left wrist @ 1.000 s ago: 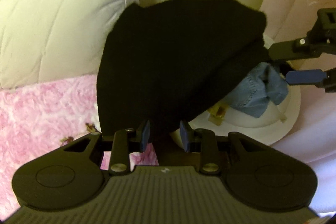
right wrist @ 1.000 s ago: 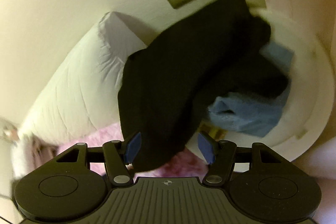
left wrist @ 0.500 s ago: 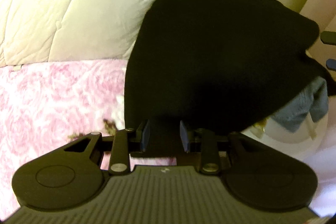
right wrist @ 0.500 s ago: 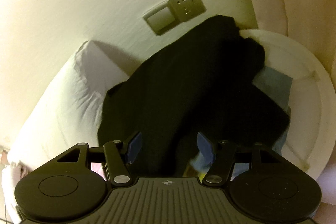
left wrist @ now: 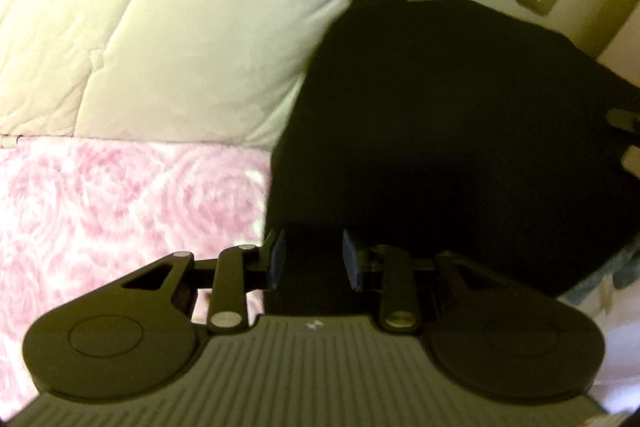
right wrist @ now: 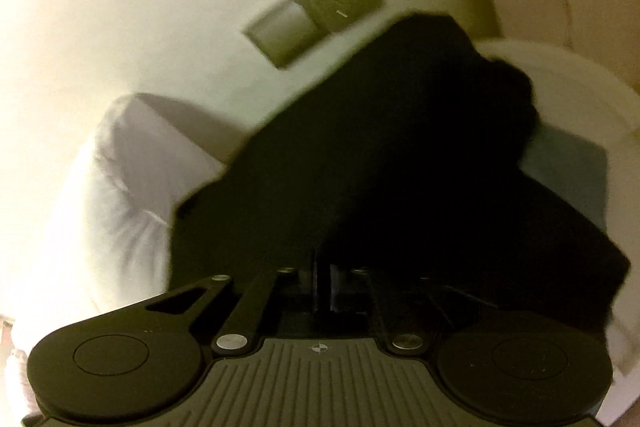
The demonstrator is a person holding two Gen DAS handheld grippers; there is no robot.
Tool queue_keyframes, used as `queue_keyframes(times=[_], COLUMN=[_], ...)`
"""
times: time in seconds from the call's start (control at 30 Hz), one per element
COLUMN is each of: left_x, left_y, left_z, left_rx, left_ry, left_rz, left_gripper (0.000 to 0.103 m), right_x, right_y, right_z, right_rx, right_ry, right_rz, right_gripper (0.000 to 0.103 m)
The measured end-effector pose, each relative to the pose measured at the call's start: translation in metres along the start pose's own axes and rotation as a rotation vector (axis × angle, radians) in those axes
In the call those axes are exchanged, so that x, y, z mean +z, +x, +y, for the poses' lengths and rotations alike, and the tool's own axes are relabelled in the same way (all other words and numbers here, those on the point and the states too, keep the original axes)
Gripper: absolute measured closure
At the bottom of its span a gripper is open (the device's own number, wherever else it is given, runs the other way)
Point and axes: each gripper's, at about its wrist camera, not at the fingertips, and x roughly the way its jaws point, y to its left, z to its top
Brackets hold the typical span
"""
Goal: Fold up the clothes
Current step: 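Grasp the black garment with the left gripper while the right gripper grasps it too, then lift the black garment with both grippers and carry it to the bed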
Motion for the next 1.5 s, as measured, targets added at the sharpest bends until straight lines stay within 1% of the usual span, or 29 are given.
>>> queue_keyframes(times=[0.07, 0.13, 0.2, 0.23, 0.3, 0.4, 0.43, 0.47, 0.57, 0.63, 0.67, 0.73, 0.77, 0.8, 0.83, 0.9, 0.93, 0.97, 1.1, 1.13, 1.17, 1.2, 1.23, 1.3, 1.33, 1.4, 1.43, 1.47, 1.5], left_x=[0.004, 0.008, 0.01, 0.01, 0.009, 0.012, 0.013, 0.013, 0.015, 0.013, 0.012, 0.009, 0.007, 0.007, 0.006, 0.007, 0.007, 0.007, -0.001, -0.004, -0.006, -0.008, -0.008, -0.003, 0.0, 0.007, 0.009, 0.011, 0.012], left_y=[0.004, 0.01, 0.013, 0.015, 0.019, 0.034, 0.039, 0.044, 0.052, 0.052, 0.051, 0.049, 0.048, 0.047, 0.049, 0.054, 0.057, 0.06, 0.062, 0.064, 0.067, 0.07, 0.075, 0.082, 0.083, 0.072, 0.066, 0.06, 0.054], left_z=[0.011, 0.019, 0.024, 0.028, 0.035, 0.039, 0.039, 0.039, 0.036, 0.036, 0.038, 0.042, 0.044, 0.047, 0.051, 0.058, 0.061, 0.063, 0.078, 0.082, 0.087, 0.091, 0.093, 0.092, 0.091, 0.081, 0.076, 0.071, 0.067], left_rx=[-0.023, -0.032, -0.04, -0.051, -0.08, -0.153, -0.171, -0.189, -0.222, -0.239, -0.247, -0.252, -0.254, -0.248, -0.239, -0.263, -0.276, -0.281, -0.354, -0.375, -0.398, -0.426, -0.461, -0.506, -0.522, -0.533, -0.519, -0.504, -0.485], left_ry=[-0.032, -0.06, -0.077, -0.087, -0.114, -0.164, -0.179, -0.193, -0.196, -0.173, -0.163, -0.155, -0.152, -0.156, -0.175, -0.222, -0.246, -0.272, -0.384, -0.413, -0.443, -0.471, -0.496, -0.524, -0.522, -0.457, -0.403, -0.349, -0.301], left_rz=[0.011, 0.023, 0.027, 0.025, 0.022, 0.034, 0.036, 0.039, 0.034, 0.009, -0.009, -0.024, -0.029, -0.029, -0.022, -0.003, 0.011, 0.025, 0.034, 0.043, 0.057, 0.068, 0.075, 0.084, 0.078, 0.034, 0.017, 0.0, -0.018], left_gripper=[0.076, 0.076, 0.076, 0.075, 0.072, 0.069, 0.069, 0.069, 0.069, 0.076, 0.086, 0.089, 0.086, 0.075, 0.069, 0.064, 0.063, 0.057, 0.054, 0.052, 0.049, 0.047, 0.046, 0.045, 0.047, 0.069, 0.073, 0.081, 0.085], right_x=[0.004, 0.006, 0.007, 0.008, 0.012, 0.018, 0.02, 0.021, 0.026, 0.028, 0.029, 0.029, 0.029, 0.029, 0.029, 0.028, 0.028, 0.027, 0.025, 0.026, 0.028, 0.029, 0.031, 0.033, 0.035, 0.037, 0.039, 0.04, 0.041], right_y=[-0.005, -0.001, 0.0, 0.0, -0.003, -0.005, -0.005, -0.006, 0.0, 0.005, 0.006, 0.009, 0.01, 0.012, 0.013, 0.016, 0.016, 0.017, 0.019, 0.017, 0.014, 0.01, 0.008, 0.004, 0.003, 0.004, 0.005, 0.007, 0.009], right_z=[0.003, -0.009, -0.02, -0.026, -0.026, -0.028, -0.028, -0.03, -0.04, -0.048, -0.052, -0.048, -0.046, -0.043, -0.04, -0.038, -0.038, -0.039, -0.042, -0.043, -0.045, -0.046, -0.049, -0.057, -0.062, -0.068, -0.072, -0.073, -0.073], right_rx=[-0.016, -0.04, -0.047, -0.051, -0.068, -0.098, -0.109, -0.123, -0.153, -0.16, -0.149, -0.12, -0.106, -0.092, -0.077, -0.063, -0.068, -0.072, -0.092, -0.092, -0.091, -0.089, -0.087, -0.074, -0.067, -0.072, -0.076, -0.072, -0.067], right_ry=[0.006, 0.087, 0.153, 0.184, 0.171, 0.139, 0.129, 0.13, 0.157, 0.177, 0.184, 0.157, 0.142, 0.126, 0.11, 0.097, 0.106, 0.116, 0.153, 0.159, 0.164, 0.17, 0.18, 0.21, 0.226, 0.26, 0.276, 0.282, 0.284], right_rz=[-0.011, 0.038, 0.057, 0.064, 0.053, 0.028, 0.02, 0.011, 0.002, 0.005, 0.0, 0.006, 0.01, 0.015, 0.019, 0.026, 0.028, 0.03, 0.039, 0.031, 0.02, 0.009, -0.005, -0.019, -0.02, -0.026, -0.029, -0.034, -0.039], right_gripper=[0.096, 0.096, 0.095, 0.091, 0.085, 0.063, 0.051, 0.044, 0.044, 0.044, 0.044, 0.047, 0.071, 0.077, 0.077, 0.076, 0.072, 0.065, 0.063, 0.056, 0.039, 0.033, 0.029, 0.029, 0.029, 0.029, 0.029, 0.029, 0.029])
